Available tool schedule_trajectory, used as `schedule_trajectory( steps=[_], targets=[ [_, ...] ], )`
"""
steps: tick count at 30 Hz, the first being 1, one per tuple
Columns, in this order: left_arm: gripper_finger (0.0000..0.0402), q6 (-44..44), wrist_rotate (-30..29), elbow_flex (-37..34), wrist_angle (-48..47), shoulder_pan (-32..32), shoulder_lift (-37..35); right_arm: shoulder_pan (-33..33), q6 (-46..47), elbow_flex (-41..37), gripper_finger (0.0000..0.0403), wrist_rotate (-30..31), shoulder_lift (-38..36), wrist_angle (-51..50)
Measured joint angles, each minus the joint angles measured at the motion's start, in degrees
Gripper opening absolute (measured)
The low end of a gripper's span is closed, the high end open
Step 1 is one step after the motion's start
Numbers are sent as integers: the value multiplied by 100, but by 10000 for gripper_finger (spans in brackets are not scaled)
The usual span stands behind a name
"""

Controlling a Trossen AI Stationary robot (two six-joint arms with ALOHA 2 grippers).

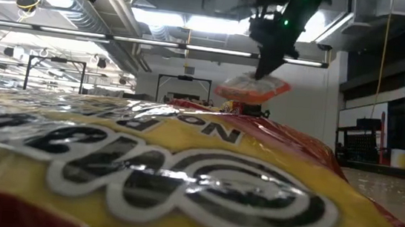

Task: Sort Maruchan noodles
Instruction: Put the orange noodle pack into the white bin, then adjust the red noodle pack in the yellow bin

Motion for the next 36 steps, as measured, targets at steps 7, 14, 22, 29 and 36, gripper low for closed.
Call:
schedule_trajectory(
  steps=[7, 14, 22, 29, 36],
  targets=[
    [149, 0, -151, 0, -4, -1, 1, -336, -455, -247, 0, -451, 423, 290],
    [149, -2, -170, 0, -4, -1, 1, -382, -461, -875, 2, -541, 548, 932],
    [149, -13, -170, 0, -3, -1, 0, -378, -511, -935, 79, -818, 544, 1116],
    [149, -16, 125, 0, -3, -1, 1, -322, -630, -413, 178, -1274, 268, 862],
    [149, 31, 912, 1, -136, -3, 1, 866, -632, -256, 193, -2128, 172, 1061]
  ],
)
